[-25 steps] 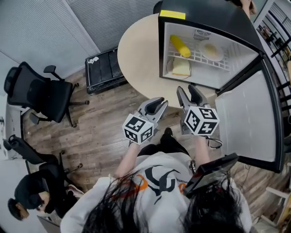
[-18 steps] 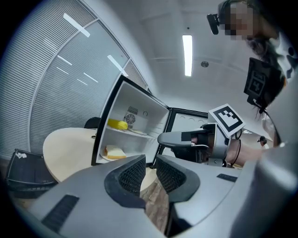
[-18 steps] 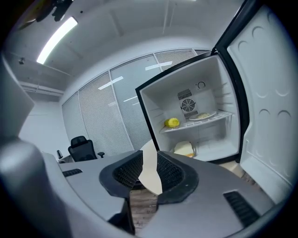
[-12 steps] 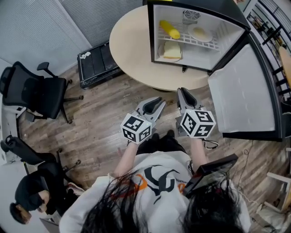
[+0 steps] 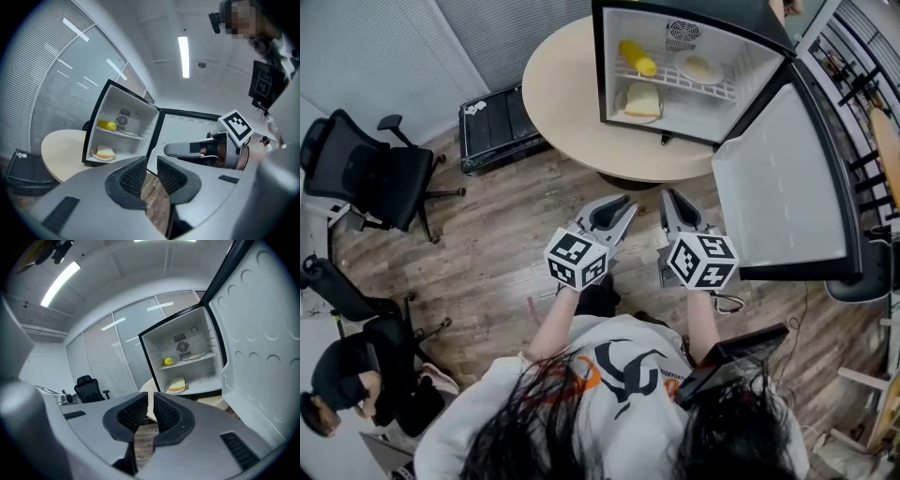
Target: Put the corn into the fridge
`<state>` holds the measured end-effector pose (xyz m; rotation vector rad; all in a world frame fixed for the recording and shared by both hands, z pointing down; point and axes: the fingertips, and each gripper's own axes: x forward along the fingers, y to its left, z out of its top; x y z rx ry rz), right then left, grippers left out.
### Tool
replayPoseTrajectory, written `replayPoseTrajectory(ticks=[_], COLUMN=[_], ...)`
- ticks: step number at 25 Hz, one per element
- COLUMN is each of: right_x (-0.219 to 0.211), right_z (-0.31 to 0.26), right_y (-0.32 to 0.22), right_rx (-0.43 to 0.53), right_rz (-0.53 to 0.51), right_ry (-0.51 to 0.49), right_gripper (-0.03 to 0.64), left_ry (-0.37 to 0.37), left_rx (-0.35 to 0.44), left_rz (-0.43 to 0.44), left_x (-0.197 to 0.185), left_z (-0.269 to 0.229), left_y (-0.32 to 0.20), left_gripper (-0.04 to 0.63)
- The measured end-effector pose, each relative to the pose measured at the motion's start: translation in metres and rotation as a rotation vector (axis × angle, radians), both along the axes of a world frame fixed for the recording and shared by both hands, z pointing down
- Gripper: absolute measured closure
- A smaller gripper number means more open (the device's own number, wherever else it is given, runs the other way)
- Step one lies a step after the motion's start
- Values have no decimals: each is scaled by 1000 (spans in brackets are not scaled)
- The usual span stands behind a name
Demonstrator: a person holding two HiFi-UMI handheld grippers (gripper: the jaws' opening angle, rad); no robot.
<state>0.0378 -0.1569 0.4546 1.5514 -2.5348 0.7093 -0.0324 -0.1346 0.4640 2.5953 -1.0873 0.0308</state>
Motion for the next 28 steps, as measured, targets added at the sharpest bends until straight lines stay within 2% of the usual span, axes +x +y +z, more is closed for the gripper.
replayPoseTrajectory(ticks=[6, 12, 21, 28], right_x=[33, 48, 58, 58], right_z=[8, 14, 21, 18], right_y=[26, 62, 109, 137], right_rx=[-21, -40, -47, -43], right_rz=[-58, -140, -229, -261], right_ry=[-9, -34, -45, -79], right_gripper=[569, 569, 569, 569], left_ry=[-15, -41, -68, -75], left_rx=[-15, -37, -40, -24], left_rz=[-47, -118, -206, -239], left_x=[36, 55, 63, 65], left_z=[6, 12, 16, 13], left_y=[28, 70, 121, 154], left_gripper=[520, 520, 520, 520])
